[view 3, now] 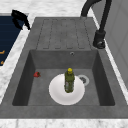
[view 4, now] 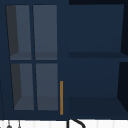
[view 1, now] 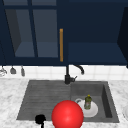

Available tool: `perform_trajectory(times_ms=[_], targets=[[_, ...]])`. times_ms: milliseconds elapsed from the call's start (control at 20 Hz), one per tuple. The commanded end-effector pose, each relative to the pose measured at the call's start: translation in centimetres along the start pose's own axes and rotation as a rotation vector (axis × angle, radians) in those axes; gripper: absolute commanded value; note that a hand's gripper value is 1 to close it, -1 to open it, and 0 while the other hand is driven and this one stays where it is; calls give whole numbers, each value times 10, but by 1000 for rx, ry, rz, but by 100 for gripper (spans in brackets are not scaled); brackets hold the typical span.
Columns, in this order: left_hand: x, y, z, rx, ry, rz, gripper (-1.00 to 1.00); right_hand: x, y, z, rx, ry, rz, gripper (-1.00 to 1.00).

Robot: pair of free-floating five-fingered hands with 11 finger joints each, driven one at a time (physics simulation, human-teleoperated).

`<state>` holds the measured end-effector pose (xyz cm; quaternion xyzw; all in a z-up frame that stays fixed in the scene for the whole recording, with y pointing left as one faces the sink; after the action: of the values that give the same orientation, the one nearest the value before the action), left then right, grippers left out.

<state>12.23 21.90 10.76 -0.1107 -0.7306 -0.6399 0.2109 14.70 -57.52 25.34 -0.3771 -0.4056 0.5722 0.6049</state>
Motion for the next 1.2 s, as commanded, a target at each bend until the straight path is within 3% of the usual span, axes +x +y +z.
perform_trajectory(times_ms=[0, 200, 450, 600, 800, 1150], targets=[[0, 0, 0, 0, 0, 0, 0, -12, 4, -19, -78, -9, -17, 100], [0, 0, 0, 0, 0, 0, 0, -25, 21, -41, -96, 17, -31, 100], [0, 0, 0, 0, 0, 0, 0, -26, 54, -32, -169, 73, -14, 100], [0, 0, 0, 0, 0, 0, 0, -29, 63, -47, -185, 99, -13, 100], [0, 0, 0, 0, 0, 0, 0, -35, 66, -76, -159, 90, -25, 100], [0, 0, 0, 0, 0, 0, 0, -34, 58, -125, -100, 58, 7, 100]])
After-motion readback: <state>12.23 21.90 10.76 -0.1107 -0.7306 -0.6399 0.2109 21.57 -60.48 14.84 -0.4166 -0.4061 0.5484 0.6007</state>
